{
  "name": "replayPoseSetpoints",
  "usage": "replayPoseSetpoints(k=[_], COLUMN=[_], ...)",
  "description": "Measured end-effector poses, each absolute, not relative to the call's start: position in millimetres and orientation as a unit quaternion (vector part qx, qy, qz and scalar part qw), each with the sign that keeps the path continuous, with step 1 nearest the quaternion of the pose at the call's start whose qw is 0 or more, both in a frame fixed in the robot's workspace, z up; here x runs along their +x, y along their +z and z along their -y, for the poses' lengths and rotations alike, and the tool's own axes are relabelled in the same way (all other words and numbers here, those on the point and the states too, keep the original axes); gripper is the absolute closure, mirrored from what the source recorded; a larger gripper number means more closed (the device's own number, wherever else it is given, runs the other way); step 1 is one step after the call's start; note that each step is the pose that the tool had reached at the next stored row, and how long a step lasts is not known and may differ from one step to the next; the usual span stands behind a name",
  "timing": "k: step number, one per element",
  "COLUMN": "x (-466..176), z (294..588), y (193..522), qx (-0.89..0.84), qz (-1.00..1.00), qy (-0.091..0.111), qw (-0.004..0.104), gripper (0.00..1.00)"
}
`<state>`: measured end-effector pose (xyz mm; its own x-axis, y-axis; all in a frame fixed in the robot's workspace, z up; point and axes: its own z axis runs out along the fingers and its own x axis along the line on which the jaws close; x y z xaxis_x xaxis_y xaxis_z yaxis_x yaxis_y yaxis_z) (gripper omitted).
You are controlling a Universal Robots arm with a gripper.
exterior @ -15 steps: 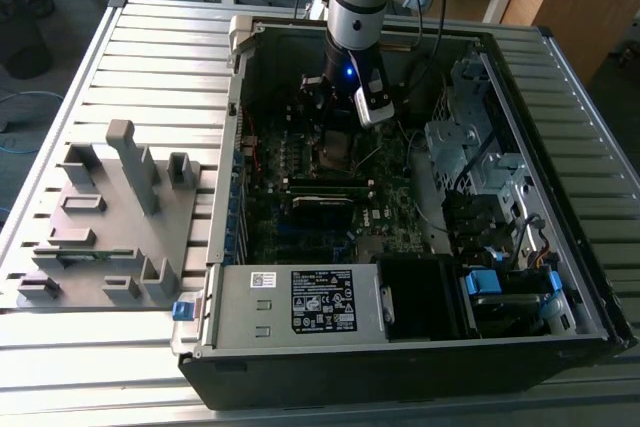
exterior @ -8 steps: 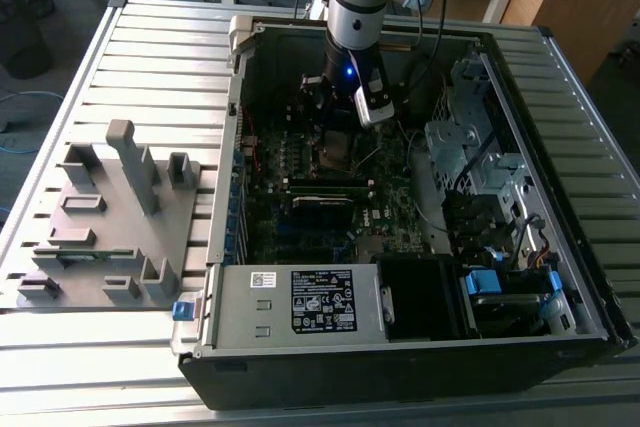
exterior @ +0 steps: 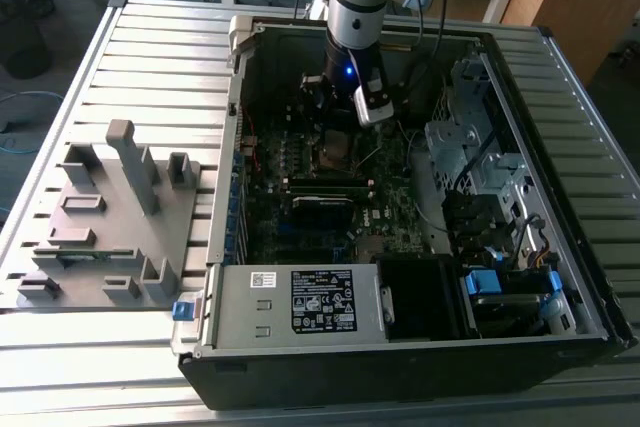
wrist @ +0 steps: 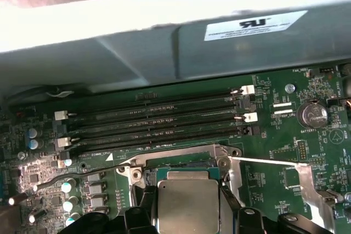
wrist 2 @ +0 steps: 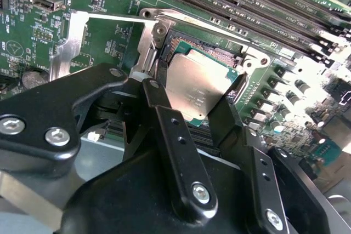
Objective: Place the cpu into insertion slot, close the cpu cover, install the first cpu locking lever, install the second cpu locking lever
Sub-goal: 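Place the cpu into insertion slot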
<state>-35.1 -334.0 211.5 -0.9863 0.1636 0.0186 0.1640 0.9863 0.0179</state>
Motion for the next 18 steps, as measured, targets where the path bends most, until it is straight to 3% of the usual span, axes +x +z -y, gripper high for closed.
replayPoseSetpoints(k=[18], x=[-35.1], z=[334.0], y=[211.1], qx=[-0.211], qz=[0.977], qy=[-0.011], qw=[0.007], gripper=[0.46])
